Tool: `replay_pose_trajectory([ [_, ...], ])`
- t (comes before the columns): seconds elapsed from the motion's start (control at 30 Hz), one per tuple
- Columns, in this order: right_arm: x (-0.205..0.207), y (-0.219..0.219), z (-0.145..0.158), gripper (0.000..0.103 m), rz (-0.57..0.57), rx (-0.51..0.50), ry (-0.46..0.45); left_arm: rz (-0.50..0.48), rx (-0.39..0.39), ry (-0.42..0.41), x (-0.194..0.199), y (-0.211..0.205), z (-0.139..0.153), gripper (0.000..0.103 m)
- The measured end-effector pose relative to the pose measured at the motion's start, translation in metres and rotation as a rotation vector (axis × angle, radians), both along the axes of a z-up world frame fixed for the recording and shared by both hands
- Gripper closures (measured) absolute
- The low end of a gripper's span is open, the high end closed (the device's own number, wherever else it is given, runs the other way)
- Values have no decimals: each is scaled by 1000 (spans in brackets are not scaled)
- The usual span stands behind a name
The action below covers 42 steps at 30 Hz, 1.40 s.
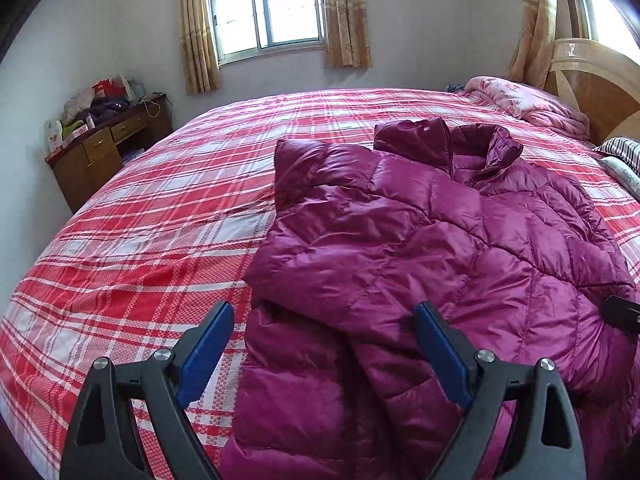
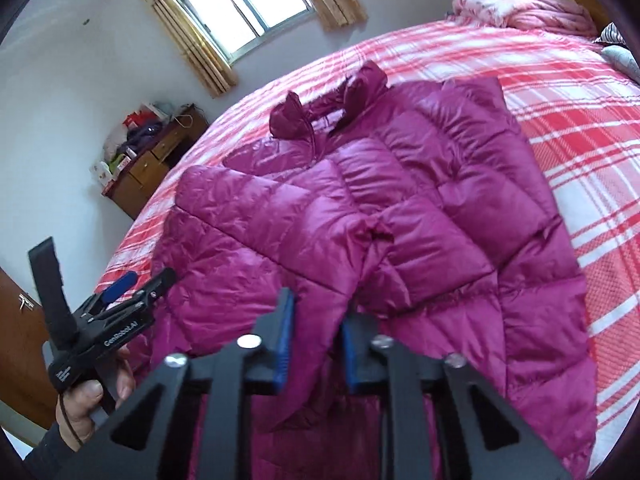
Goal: Fold large clothes
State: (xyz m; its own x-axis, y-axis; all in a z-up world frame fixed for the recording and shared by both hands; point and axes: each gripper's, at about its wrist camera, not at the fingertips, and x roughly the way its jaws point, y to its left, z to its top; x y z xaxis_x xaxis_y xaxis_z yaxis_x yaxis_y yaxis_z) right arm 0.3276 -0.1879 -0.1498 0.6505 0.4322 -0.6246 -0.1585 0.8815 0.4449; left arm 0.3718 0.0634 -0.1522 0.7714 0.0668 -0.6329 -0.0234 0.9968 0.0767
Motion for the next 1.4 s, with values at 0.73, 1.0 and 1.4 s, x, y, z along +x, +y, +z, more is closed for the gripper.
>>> replay_pose_trajectory([
  [0.73, 21, 41, 14, 64, 11, -243, -121, 61, -104, 6, 93, 9, 45, 12],
  [1.0, 30, 42, -13, 63, 32, -264, -77, 101, -94, 197, 141, 12, -25, 11],
  [1.4, 36, 50, -22, 63, 33, -294, -37, 104, -137, 252, 143, 14, -38, 3],
])
